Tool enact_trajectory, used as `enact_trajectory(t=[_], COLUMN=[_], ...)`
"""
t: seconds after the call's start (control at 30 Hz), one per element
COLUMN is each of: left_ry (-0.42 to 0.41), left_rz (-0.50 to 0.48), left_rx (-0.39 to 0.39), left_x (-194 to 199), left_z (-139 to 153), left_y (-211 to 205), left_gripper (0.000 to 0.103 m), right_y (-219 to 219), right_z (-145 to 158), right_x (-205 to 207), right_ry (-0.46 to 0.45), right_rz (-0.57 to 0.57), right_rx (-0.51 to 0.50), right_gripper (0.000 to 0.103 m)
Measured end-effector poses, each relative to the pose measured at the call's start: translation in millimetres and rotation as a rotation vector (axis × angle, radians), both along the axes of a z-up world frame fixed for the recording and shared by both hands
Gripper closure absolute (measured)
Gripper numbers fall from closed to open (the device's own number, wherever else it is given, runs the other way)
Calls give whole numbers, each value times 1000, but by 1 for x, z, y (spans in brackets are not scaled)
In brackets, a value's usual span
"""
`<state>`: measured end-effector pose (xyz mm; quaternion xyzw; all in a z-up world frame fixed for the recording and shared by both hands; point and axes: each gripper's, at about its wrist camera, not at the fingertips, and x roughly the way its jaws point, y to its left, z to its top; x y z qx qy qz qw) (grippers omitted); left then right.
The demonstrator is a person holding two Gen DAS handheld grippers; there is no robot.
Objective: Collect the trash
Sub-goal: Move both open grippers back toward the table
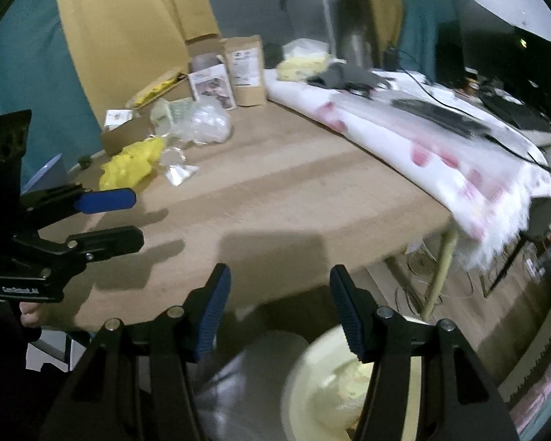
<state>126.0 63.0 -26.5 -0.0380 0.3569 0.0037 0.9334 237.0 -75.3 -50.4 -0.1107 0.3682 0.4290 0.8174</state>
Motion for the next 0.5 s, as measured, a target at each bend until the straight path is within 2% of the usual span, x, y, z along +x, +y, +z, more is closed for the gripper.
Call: enact_trajectory(t=[0.5], left_ry=[-40], left_rz=[174], left_rx=[-4], left_x=[-33], left_z=[14], left_y=[85], left_gripper=[42], right_y=[95], right_z=[18], right_x=[-1], right_ry=[-18], right_rz=[127], right_rx=[-9], right_gripper=[49])
